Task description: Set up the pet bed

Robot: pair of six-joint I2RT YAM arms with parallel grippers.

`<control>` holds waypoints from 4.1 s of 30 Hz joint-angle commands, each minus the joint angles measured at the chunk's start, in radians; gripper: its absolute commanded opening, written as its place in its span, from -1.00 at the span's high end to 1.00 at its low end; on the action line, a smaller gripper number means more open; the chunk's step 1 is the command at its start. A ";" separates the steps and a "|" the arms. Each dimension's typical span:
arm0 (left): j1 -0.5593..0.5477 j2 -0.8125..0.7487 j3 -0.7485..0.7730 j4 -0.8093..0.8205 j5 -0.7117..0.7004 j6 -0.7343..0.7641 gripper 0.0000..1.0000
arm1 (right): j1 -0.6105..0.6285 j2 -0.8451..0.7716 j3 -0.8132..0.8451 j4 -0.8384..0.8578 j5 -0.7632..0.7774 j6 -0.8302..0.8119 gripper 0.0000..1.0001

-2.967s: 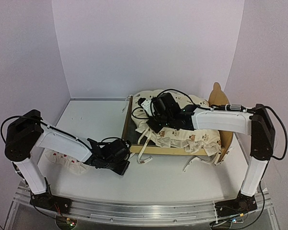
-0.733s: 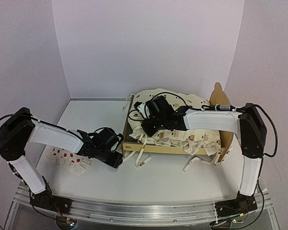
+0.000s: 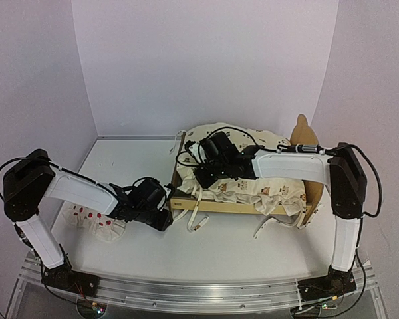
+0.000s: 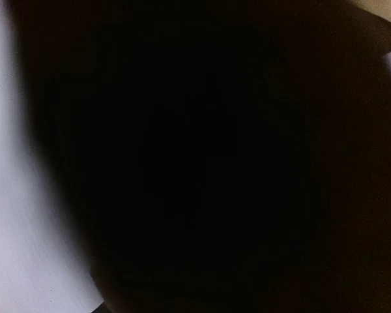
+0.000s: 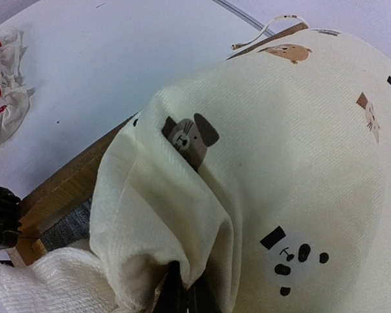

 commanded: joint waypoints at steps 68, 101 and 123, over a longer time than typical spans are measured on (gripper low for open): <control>0.124 0.019 0.006 0.392 -0.159 -0.075 -0.27 | -0.003 -0.285 -0.138 -0.192 -0.104 0.246 -0.44; -0.098 0.025 -0.115 0.270 -0.254 -0.032 -0.10 | -0.001 -0.465 -0.397 -0.190 -0.082 0.349 -0.44; -0.164 -0.215 -0.189 0.083 -0.163 -0.124 1.00 | 0.068 -0.331 -0.308 -0.186 -0.230 0.315 -0.42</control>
